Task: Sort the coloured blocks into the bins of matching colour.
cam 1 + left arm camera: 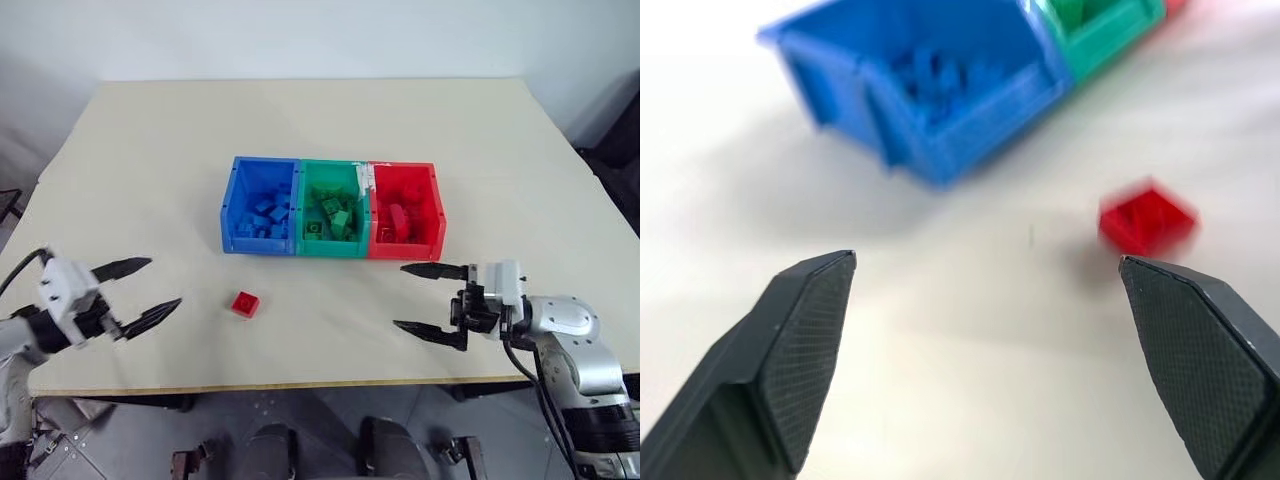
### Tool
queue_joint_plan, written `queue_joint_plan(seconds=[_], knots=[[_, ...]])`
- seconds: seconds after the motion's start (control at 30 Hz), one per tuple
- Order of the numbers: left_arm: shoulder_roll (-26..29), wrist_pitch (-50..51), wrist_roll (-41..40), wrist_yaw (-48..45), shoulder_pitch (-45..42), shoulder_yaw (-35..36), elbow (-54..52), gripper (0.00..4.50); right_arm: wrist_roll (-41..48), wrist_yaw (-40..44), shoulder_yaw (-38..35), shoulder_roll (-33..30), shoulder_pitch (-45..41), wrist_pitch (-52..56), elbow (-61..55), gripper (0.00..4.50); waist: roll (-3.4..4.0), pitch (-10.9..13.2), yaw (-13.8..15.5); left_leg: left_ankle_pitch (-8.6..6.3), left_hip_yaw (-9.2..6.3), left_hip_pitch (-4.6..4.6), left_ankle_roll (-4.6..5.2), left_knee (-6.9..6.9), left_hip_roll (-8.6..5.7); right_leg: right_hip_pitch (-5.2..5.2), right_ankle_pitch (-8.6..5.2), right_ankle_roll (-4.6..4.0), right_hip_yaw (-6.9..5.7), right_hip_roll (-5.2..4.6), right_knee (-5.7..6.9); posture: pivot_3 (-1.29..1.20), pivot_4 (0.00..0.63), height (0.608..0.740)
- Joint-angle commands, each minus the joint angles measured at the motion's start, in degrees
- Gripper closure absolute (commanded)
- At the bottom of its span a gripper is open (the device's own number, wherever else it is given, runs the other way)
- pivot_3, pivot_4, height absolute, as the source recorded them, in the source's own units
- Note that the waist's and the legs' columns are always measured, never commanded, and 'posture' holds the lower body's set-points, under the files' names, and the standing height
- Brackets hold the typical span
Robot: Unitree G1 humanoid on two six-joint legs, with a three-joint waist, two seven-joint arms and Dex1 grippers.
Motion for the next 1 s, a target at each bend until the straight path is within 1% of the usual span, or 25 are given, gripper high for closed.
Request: queue_joint_plan(seconds=[0.03, 0.07, 0.13, 0.2, 0.27, 0.33, 0.4, 0.43, 0.5, 0.57, 0.73, 0.83, 1.0], knots=[[1.48, -0.29, -1.46, -0.98, 1.49, 1.0, -2.01, 0.03, 0.06, 3.37, 0.13, -1.62, -1.15, -0.72, 1.09, 0.0, 0.0, 0.0, 0.17, -0.03, 0.0, 0.0, 0.01, 0.0, 0.0, 0.0, 0.0, 0.0, 0.0, 0.0, 0.0, 0.0, 0.15, 0.74], [1.76, 0.18, -1.76, -1.84, 1.8, 0.0, -3.12, 0.03, -0.01, 3.74, 0.0, -1.92, -1.42, -0.64, 1.53, 0.0, 0.0, 0.0, 0.23, -0.04, 0.0, 0.0, 0.02, 0.0, 0.0, 0.0, 0.0, 0.0, -0.01, -0.02, 0.0, 0.0, 0.15, 0.74], [2.72, 4.65, -4.15, -3.96, 2.37, -2.86, -6.83, 0.03, -0.13, 4.04, -0.41, -2.63, -1.58, -0.45, 2.13, 0.0, 0.0, 0.0, 0.17, -0.07, 0.0, 0.0, 0.0, 0.0, 0.0, -0.01, 0.0, 0.0, 0.0, -0.03, 0.0, 0.0, 0.15, 0.74], [2.74, 6.34, -4.41, -3.77, -0.67, -7.05, -8.96, 0.03, -0.26, 4.12, -0.86, -3.33, -1.55, -0.39, 2.7, 0.0, 0.03, 0.01, 0.27, -0.11, 0.0, 0.0, -0.03, 0.0, 0.03, -0.01, 0.0, -0.01, 0.0, -0.02, -0.01, 0.0, 0.15, 0.74], [2.76, 3.98, -0.66, -5.75, -7.05, -15.05, -8.42, 0.03, -0.25, 3.96, -1.36, -4.27, -0.55, 0.03, 2.45, 0.0, 0.06, 0.0, 0.67, -0.11, 0.0, 0.0, -0.03, 0.0, 0.01, -0.02, 0.0, -0.01, 0.0, -0.02, 0.0, 0.0, 0.15, 0.74], [3.11, 2.41, 3.92, -7.08, -13.02, -21.96, -5.6, 0.03, -0.19, 3.71, -1.7, -5.26, 0.68, 1.05, 1.89, 0.0, 0.05, -0.01, 0.85, -0.1, 0.02, -0.01, -0.03, 0.03, -0.02, 0.0, 0.0, -0.01, -0.03, 0.01, 0.01, 0.0, 0.15, 0.74], [3.3, -1.39, 9.62, -9.93, -20.48, -29.34, 0.03, 0.03, -0.05, 3.93, -2.85, -6.35, 2.75, 1.03, 1.21, 0.0, 0.05, -0.02, 0.85, -0.11, 0.15, 0.0, -0.03, 0.04, -0.05, -0.02, 0.0, -0.01, -0.03, 0.05, 0.03, 0.0, 0.15, 0.74], [3.38, -3.42, 11.64, -11.06, -23.05, -31.83, 2.36, 0.03, 0.0, 4.04, -3.3, -6.76, 3.53, 0.97, 0.89, 0.0, 0.05, -0.02, 0.77, -0.11, 0.29, 0.0, -0.02, 0.03, -0.28, -0.04, 0.0, -0.01, -0.06, 0.1, 0.03, 0.0, 0.15, 0.74], [2.9, -5.87, 14.86, -13.23, -28.69, -36.13, 7.61, 0.03, 0.16, 4.04, -4.39, -7.77, 5.24, 0.84, 0.0, 0.0, 0.05, -0.02, 0.62, -0.12, 0.47, 0.0, -0.02, -0.01, -0.24, -0.11, 0.0, -0.01, -0.08, 0.14, 0.03, 0.0, 0.15, 0.74], [2.12, -5.42, 17.14, -14.65, -34.25, -39.63, 12.97, 0.03, 0.34, 3.36, -5.8, -8.44, 7.07, 0.87, -1.21, 0.0, 0.04, -0.01, 0.53, -0.13, 0.75, -0.03, -0.01, -0.02, -0.22, -0.18, 0.0, -0.01, -0.17, 0.18, 0.01, 0.0, 0.15, 0.74], [0.94, -10.26, 20.98, -15.72, -40.44, -43.69, 21.63, 0.03, 0.34, 0.62, -8.31, -8.26, 11.44, 1.13, -4.76, 0.0, 0.03, -0.01, 0.32, -0.13, 1.0, -0.02, 0.0, -0.01, -0.15, -0.17, 0.0, -0.01, -0.24, 0.18, 0.0, 0.0, 0.15, 0.74], [0.57, -10.41, 21.74, -16.5, -41.48, -45.09, 23.42, 0.63, 0.52, -1.27, -9.13, -7.87, 14.17, 1.48, -7.3, 0.0, 0.04, -0.01, 0.57, -0.15, 0.99, -0.02, 0.03, 0.05, -0.15, -0.13, 0.01, 0.0, -0.23, 0.16, 0.0, 0.0, 0.15, 0.74], [0.68, -9.62, 20.93, -17.61, -41.05, -45.5, 22.58, 2.07, 0.98, -3.51, -9.67, -7.92, 15.97, 2.54, -10.09, 0.0, 0.04, -0.01, 0.75, -0.15, 0.84, 0.07, 0.04, 0.15, -0.12, -0.06, 0.01, 0.02, -0.19, 0.14, 0.1, 0.0, 0.15, 0.74]])
